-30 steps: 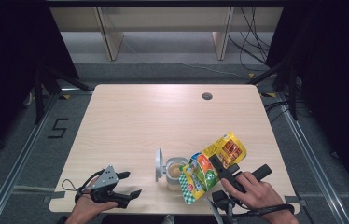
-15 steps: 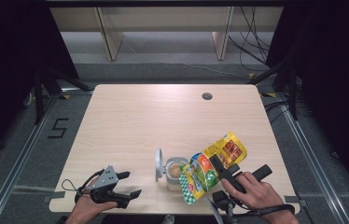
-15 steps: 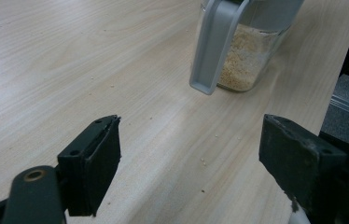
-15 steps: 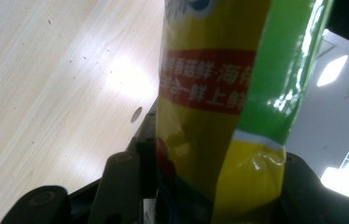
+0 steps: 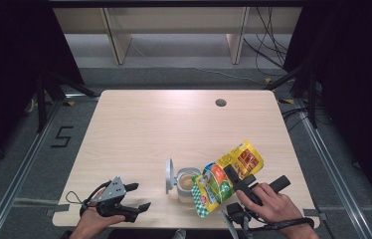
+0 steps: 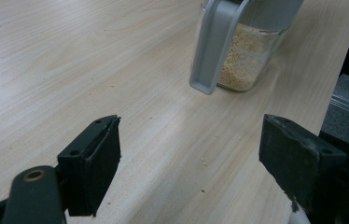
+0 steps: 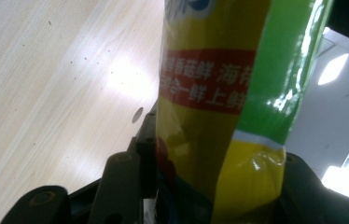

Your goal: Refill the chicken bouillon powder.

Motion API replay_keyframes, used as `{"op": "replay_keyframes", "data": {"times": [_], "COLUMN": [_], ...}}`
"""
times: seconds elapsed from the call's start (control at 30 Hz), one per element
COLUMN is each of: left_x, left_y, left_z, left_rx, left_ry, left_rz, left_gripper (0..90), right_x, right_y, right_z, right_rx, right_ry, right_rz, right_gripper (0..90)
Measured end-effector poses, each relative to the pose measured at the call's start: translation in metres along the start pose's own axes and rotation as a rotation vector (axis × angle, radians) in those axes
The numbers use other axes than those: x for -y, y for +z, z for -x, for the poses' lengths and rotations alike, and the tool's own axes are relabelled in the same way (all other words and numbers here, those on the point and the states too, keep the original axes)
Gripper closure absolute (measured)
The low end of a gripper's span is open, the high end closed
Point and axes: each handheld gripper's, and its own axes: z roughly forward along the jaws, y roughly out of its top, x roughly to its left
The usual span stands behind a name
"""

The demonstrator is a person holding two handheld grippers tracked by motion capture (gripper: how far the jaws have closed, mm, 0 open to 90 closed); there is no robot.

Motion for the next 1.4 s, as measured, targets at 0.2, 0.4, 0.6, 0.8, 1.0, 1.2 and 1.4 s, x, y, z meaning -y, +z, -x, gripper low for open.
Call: {"op": "replay_keyframes", "data": {"times": [0.2, 0.4, 0.6, 0.8, 1.0, 1.2, 1.4], "left_x": [0.0002, 0.0002, 0.0007, 0.0008, 0.0001, 0.0002, 0.0002], "left_y": [0.0007, 0.0007, 0.0011, 0.0011, 0.0006, 0.0005, 0.0006], "left_z": [-0.0003, -0.0003, 0.0012, 0.0012, -0.0004, -0.0003, -0.0001], "left_rx": [0.009, 0.010, 0.013, 0.010, 0.009, 0.008, 0.008], "left_ry": [-0.002, 0.000, -0.032, -0.031, 0.000, 0.000, -0.001], "left_rz": [0.004, 0.003, -0.003, 0.003, 0.004, 0.003, 0.004], "left_gripper": [20.3, 20.2, 20.3, 20.3, 20.3, 20.3, 20.2], "right_x": [0.0010, 0.0011, 0.0004, 0.0004, 0.0007, 0.0005, 0.0011], "right_y": [-0.0002, -0.0011, -0.0012, -0.0012, -0.0014, -0.0011, -0.0023], "right_z": [0.0014, 0.0024, 0.0012, 0.0011, 0.0020, 0.0010, -0.0004], "right_rx": [0.003, 0.005, 0.001, 0.002, 0.003, 0.001, -0.002], "right_ry": [-0.010, -0.013, -0.012, -0.007, -0.009, -0.014, -0.008], "right_rz": [-0.004, -0.004, -0.001, 0.000, -0.001, -0.002, -0.003], "right_gripper": [62.5, 62.5, 62.5, 62.5, 62.6, 62.5, 62.5]}}
